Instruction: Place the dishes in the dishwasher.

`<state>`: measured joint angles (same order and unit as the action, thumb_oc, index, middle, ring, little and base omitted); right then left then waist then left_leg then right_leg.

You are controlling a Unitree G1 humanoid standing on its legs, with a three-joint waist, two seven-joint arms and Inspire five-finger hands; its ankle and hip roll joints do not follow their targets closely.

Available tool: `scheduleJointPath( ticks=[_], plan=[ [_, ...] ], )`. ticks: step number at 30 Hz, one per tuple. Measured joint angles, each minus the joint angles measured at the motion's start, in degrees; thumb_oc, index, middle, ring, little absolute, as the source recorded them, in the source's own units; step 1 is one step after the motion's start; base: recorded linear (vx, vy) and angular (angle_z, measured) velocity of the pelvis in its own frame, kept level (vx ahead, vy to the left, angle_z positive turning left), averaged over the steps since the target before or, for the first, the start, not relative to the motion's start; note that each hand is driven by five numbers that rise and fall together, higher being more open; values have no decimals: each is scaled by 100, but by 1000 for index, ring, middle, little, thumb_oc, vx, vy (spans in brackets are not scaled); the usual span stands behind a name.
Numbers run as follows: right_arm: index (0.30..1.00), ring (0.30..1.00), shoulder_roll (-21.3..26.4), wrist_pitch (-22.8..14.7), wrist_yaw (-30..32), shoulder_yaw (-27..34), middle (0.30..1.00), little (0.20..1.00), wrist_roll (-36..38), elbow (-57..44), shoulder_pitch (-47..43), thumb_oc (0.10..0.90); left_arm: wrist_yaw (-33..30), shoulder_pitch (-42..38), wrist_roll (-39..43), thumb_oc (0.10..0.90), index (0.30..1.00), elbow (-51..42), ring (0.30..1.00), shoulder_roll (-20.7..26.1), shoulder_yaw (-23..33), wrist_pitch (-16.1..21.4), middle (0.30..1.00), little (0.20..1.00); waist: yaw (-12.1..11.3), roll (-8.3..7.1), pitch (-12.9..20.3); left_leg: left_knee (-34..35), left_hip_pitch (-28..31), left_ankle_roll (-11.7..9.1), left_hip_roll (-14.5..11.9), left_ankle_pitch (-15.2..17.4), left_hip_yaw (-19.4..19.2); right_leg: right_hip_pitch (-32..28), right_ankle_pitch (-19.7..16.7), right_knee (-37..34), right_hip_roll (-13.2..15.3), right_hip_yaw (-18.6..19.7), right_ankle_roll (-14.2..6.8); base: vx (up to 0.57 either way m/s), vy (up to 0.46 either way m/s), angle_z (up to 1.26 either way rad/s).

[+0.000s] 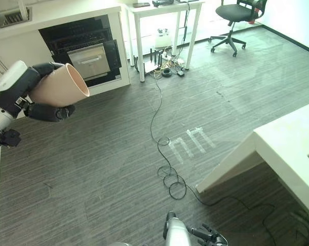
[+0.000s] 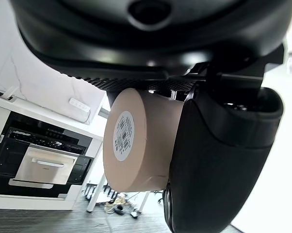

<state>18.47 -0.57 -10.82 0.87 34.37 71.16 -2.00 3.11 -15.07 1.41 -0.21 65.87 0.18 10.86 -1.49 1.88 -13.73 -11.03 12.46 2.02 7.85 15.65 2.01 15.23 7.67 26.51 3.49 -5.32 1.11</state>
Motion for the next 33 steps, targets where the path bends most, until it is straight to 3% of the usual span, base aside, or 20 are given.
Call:
scheduleJointPath(
  ticks=[2,5,8,9,10,11,14,16,18,20,21,23,26,27,28,29,30,31,32,33],
  plan=[
    [900,900,51,-41,-4,-80,900,900,-73,75,-11,800,3,158,-14,400,300,-240,300,-26,5,-44,300,300,-44,11,0,-928,-330,-83,2,-49,-66,-176,211,88,-3,-64,173,321,-110,24],
    [900,900,138,-131,-112,-214,900,900,-269,62,-139,800,8,349,-120,400,300,-556,300,-171,24,-50,300,300,-86,4,-10,-3786,-1695,-538,-171,-610,-337,-627,402,-2,-28,71,442,277,-108,7],
    [900,900,141,-355,-122,-18,900,900,-259,116,-450,800,-5,236,-180,400,300,-986,300,-292,253,14,300,300,-103,-281,-399,-6684,-3837,-733,-345,-1599,-514,-1026,752,-189,93,489,682,460,-5,7],
    [900,900,218,-309,-131,186,900,900,-289,156,-547,800,3,125,-181,400,300,-1049,300,-464,256,48,300,300,-206,-384,-735,-6350,-4795,-562,-310,-1533,-816,-1528,718,-617,298,596,472,708,242,-12],
    [900,900,229,-271,-134,316,900,900,-296,165,-518,800,6,154,-181,400,300,-950,300,-494,257,74,300,300,-309,-373,-766,-4977,-4704,-521,-281,-1434,-919,-1845,601,-921,394,608,228,853,383,-71],
    [900,900,292,-277,-124,225,900,900,-341,134,-470,800,-52,173,-179,400,300,-740,300,-499,388,20,300,300,-491,-175,-778,-2468,-4377,-587,-534,-1517,-970,-2113,629,-965,303,648,191,536,274,-84],
    [900,900,479,-253,-113,-34,900,900,-395,92,-440,800,-288,215,-179,400,300,-216,300,-731,504,-56,300,300,-593,74,-806,-768,-4224,-716,-652,-1746,-675,-2562,722,-1010,415,855,248,453,260,-83],
    [900,900,503,-184,-44,155,900,900,-394,128,-255,800,-316,234,-196,400,300,112,300,-1073,449,-87,300,300,-605,25,-811,-742,-4217,-884,-656,-2003,-677,-2881,759,-759,869,813,312,484,330,-63],
    [900,900,655,-86,1,126,900,900,-399,181,87,800,-330,388,-261,400,300,271,300,-1339,462,-97,300,300,-616,-104,-832,-422,-3717,-688,-559,-2103,-848,-2293,979,1321,1302,750,608,401,343,-55],
    [900,900,907,-15,72,94,900,900,-494,323,339,800,-410,911,-424,400,300,80,300,-1278,753,110,300,300,-584,605,-357,127,-2782,236,-1267,-2581,-685,-1895,2309,903,294,620,-507,486,462,-56],
    [900,900,707,66,324,218,900,900,-505,349,430,800,-419,1087,-649,400,300,-86,300,-1689,781,161,300,300,-493,112,-189,-326,-2724,-81,-375,-1942,-792,-2282,2381,559,1191,728,-962,628,591,-46],
    [900,900,370,57,309,359,900,900,-506,347,467,800,-311,656,-875,400,300,-69,300,-1697,622,275,300,300,-434,122,-148,-754,-2635,161,27,-1706,-491,-3104,1285,-260,1243,731,-1070,508,541,65],
    [900,900,-209,-231,305,277,900,900,-503,67,397,800,-275,239,-884,400,300,-15,300,-1010,554,-28,300,300,-358,132,-168,-1092,-2233,713,201,-1113,-278,-1945,80,3107,867,709,-1519,258,337,53],
    [900,900,-244,-317,313,209,900,900,-497,-1,331,800,-280,185,-852,400,300,-5,300,-794,547,-140,300,300,-300,216,-175,-1100,-2098,816,229,-982,-277,-1448,-34,3786,790,549,-1246,342,147,9],
    [900,900,-194,-384,306,132,900,900,-478,-197,218,800,-284,-69,-842,400,300,143,300,-571,378,-218,300,300,-209,544,-161,-810,-1825,775,267,-944,-266,-413,188,4074,694,39,-462,322,24,-3],
    [900,900,-176,-448,256,137,900,900,-446,-332,145,800,-303,-240,-837,400,300,237,300,-570,339,-203,300,300,-123,609,-170,-442,-1632,517,293,-1003,-206,49,292,3792,488,-53,-269,430,-101,4],
    [900,900,-185,-502,210,-58,900,900,-461,-505,41,800,-448,-366,-832,400,300,476,300,-643,292,-92,300,300,0,472,-263,-608,-1651,-743,223,-525,-326,269,396,3043,312,-15,-101,379,-189,86],
    [900,900,-375,-550,184,-185,900,900,-492,-588,-90,800,-529,-644,-847,400,300,588,300,-291,121,-22,300,300,405,125,-259,-1980,-2146,349,43,13,-241,380,294,2074,530,-40,-401,454,-249,90],
    [900,900,-397,-538,117,-173,900,900,-489,-562,-149,800,-679,-629,-842,400,300,431,300,-266,96,-53,300,300,364,56,-300,-1762,-1890,225,-156,198,41,563,326,1089,514,46,-737,527,-319,70],
    [900,900,-393,-522,155,-152,900,900,-484,-509,-154,800,-707,-549,-851,400,300,365,300,-259,79,-46,300,300,268,-6,-304,-1608,-1774,227,-140,190,-28,645,291,538,523,-47,-657,505,-304,12]
  ],
)
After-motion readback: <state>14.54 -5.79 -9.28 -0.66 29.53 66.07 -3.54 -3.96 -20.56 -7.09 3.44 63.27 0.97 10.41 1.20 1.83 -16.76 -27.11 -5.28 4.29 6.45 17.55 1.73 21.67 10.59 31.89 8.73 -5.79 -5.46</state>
